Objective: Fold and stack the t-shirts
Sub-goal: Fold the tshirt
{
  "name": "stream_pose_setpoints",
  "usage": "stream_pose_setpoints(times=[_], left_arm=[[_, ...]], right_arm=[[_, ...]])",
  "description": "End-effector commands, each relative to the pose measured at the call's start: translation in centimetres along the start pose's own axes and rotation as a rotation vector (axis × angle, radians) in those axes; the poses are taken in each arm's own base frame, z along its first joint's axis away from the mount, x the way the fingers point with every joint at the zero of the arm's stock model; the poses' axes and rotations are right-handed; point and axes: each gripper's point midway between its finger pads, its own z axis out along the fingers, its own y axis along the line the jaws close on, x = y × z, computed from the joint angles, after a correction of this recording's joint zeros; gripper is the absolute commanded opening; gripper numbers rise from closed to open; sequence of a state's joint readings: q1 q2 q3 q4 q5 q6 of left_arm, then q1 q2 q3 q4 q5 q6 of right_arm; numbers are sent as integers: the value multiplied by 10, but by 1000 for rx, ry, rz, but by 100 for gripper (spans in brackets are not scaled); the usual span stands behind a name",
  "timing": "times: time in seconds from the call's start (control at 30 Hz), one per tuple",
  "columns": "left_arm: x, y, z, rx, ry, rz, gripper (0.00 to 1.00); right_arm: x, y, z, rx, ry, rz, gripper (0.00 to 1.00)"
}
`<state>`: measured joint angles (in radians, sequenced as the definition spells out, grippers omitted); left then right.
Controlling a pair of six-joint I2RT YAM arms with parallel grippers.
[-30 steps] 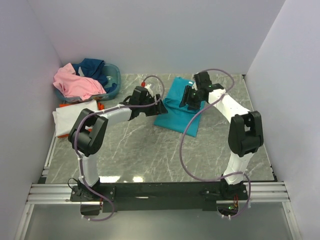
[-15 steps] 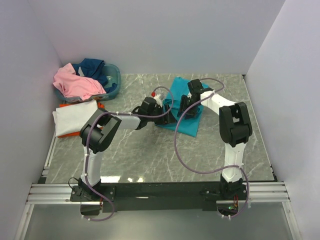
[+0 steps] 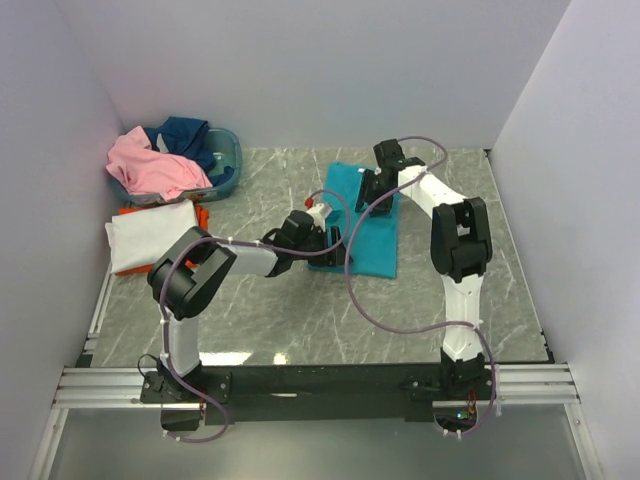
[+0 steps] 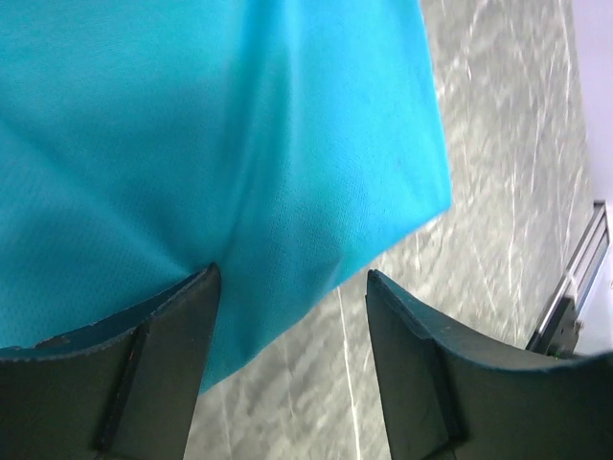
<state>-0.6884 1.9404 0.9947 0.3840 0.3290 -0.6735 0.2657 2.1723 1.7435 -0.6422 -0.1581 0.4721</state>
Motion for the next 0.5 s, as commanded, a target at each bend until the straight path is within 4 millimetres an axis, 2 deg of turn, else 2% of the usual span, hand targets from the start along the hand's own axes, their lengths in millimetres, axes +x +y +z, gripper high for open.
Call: stream_pose_setpoints(times=[0.0, 0.03, 0.07, 0.13, 0.17, 0.2, 0.27, 0.3, 0.37, 0.4, 0.43, 0.47], left_arm=[[51, 20, -12, -90, 138, 3, 69], [52, 19, -14, -89, 141, 5, 69], [53, 14, -17, -83, 143, 11, 69], [55, 12, -20, -90, 152, 17, 69], [50, 8, -24, -94, 136, 26, 70], [48, 4, -26, -91, 132, 37, 70], [41, -1, -34, -102, 112, 46, 70], [38, -4, -37, -106, 106, 48, 70], [27, -14, -46, -102, 84, 54, 71], [23, -16, -49, -108, 70, 58, 71], [15, -22, -52, -102, 51, 63, 72], [10, -28, -59, -101, 37, 65, 72]], right_arm=[[-31, -9, 2, 36, -45, -11, 57], [-32, -12, 0, 47, -30, -8, 57], [-41, -8, -4, 39, -47, -12, 57], [-47, -3, -12, 30, -61, -23, 57], [-47, -3, -16, 26, -66, -24, 57], [-51, 1, -28, 8, -86, -26, 57], [-51, -1, -36, -2, -96, -20, 57], [-55, 2, -51, -15, -120, -22, 57], [-48, -5, -58, -11, -112, -19, 57], [-51, -3, -73, -22, -137, -26, 58], [-48, -5, -78, -20, -142, -30, 58], [-39, -11, -78, -10, -125, -29, 58]])
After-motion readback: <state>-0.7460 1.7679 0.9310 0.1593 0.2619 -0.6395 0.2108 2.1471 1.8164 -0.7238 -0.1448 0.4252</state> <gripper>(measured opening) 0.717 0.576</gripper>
